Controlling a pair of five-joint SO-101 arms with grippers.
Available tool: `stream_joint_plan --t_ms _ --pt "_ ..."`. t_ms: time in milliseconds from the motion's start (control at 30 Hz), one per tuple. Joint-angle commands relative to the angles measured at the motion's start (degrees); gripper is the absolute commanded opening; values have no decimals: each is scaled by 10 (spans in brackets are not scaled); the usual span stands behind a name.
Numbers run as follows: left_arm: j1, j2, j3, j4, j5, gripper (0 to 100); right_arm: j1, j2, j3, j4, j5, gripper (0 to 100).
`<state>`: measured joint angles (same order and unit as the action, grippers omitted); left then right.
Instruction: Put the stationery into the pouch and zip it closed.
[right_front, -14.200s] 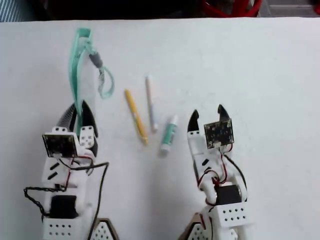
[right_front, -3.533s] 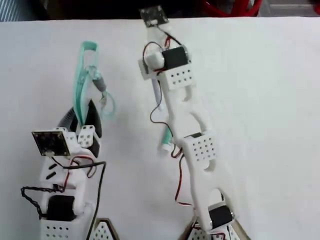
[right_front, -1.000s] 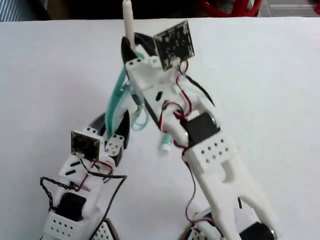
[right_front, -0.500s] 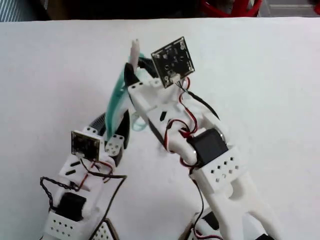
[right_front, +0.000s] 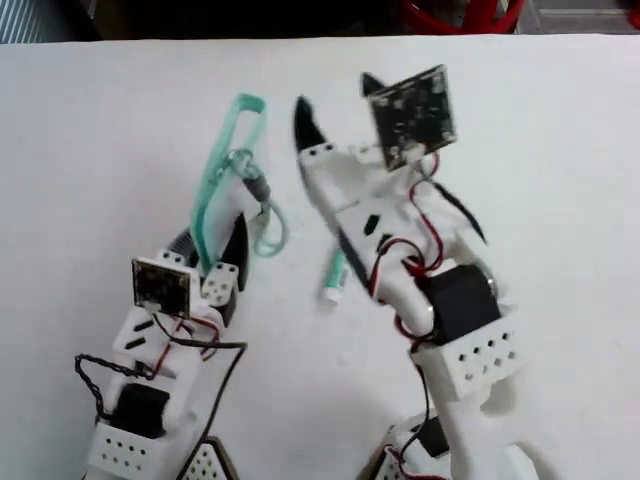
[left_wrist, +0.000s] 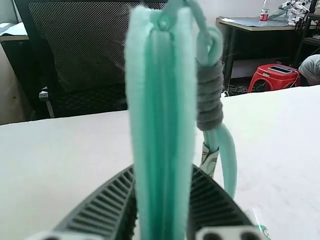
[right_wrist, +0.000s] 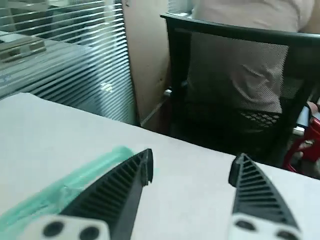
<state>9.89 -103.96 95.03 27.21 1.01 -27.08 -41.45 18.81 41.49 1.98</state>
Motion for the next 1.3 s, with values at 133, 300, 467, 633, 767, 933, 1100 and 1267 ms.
stream_joint_plan --t_ms 133,300,467,633,767,933,1100,1267 --pt "-4 -4 -22 -15 1 116 106 -13 76 62 -4 244" --pt "-77 -4 -30 -46 18 116 126 -13 172 59 -9 244" --pt "-54 -4 -48 -9 28 117 136 28 270 -17 -44 244" --pt "-60 -4 -60 18 50 117 138 140 295 -94 -46 244" --pt "-56 -4 -56 16 50 117 138 240 251 -89 -46 243" --pt "-56 -4 -55 16 51 117 121 327 158 -29 -84 200" --pt "-56 -4 -55 18 51 117 57 364 95 56 -107 173" --pt "-56 -4 -55 18 51 117 25 378 89 78 -172 173"
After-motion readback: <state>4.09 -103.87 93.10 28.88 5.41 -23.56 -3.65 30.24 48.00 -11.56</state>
